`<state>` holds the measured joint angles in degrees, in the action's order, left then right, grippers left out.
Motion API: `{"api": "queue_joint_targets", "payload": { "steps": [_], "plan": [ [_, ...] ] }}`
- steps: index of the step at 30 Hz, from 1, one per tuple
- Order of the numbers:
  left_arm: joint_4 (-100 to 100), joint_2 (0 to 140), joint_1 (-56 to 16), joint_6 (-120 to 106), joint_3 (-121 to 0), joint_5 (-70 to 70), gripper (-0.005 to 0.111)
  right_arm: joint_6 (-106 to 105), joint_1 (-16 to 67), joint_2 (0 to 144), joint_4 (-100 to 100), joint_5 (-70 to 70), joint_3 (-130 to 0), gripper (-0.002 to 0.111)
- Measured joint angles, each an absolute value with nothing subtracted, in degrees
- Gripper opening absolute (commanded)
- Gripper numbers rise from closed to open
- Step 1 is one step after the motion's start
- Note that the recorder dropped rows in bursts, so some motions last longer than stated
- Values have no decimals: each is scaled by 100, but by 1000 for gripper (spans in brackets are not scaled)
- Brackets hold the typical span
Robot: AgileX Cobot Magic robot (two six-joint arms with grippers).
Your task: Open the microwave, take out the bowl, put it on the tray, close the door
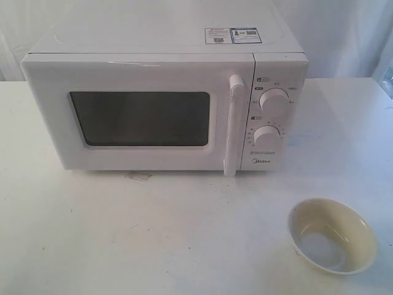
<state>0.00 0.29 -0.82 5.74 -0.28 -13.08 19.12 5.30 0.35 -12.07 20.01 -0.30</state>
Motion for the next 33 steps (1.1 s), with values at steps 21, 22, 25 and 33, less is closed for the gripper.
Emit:
{"api": "queue_joint_targets", "payload": {
  "steps": [21,22,25,33],
  "plan": [
    [0,29,-82,538,-28,-1314,0,1912,530,35,-1207,2001,-30,0],
    [0,29,-82,538,-28,-1314,0,1912,530,35,-1207,2001,-30,0],
    [0,29,-82,538,-28,-1314,0,1912,530,35,-1207,2001,-30,0],
    [0,29,-82,538,-28,-1314,0,1993,530,35,-1207,2001,-30,0]
  ]
}}
